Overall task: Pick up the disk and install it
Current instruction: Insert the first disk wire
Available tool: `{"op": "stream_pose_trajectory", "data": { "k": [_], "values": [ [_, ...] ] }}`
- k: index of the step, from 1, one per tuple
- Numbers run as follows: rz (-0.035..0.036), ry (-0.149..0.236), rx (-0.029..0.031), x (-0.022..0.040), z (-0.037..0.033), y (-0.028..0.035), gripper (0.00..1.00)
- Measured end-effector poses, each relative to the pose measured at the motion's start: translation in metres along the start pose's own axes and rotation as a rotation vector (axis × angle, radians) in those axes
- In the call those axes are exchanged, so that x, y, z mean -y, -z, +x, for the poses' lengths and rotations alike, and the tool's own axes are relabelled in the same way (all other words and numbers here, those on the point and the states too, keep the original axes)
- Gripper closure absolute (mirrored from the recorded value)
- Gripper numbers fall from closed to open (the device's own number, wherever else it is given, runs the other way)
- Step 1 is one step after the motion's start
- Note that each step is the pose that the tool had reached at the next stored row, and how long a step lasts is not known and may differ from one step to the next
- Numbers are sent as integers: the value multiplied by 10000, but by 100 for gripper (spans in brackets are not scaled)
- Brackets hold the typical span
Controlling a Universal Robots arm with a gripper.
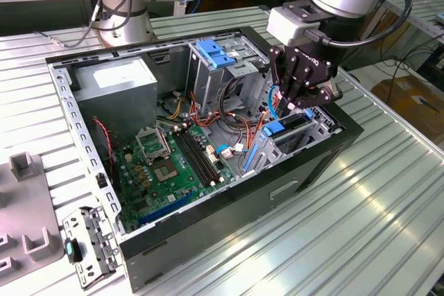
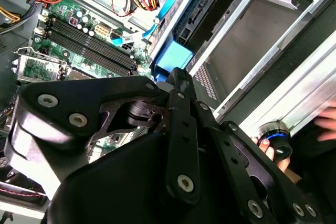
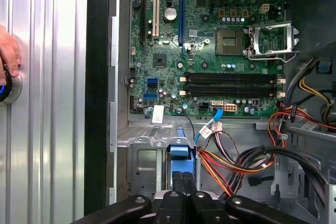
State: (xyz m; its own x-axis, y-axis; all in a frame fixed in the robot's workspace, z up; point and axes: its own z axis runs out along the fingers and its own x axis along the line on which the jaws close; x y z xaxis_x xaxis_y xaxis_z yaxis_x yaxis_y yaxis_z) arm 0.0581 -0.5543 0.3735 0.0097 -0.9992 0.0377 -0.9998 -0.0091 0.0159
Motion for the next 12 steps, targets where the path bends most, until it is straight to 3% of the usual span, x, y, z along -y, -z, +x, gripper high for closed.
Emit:
{"op": "stream_pose_trajectory", "data": {
  "k": [6,12],
  "values": [
    [0,-1,0,2,0,-2,89],
    [0,0,-2,56,0,-8,89]
  ]
}}
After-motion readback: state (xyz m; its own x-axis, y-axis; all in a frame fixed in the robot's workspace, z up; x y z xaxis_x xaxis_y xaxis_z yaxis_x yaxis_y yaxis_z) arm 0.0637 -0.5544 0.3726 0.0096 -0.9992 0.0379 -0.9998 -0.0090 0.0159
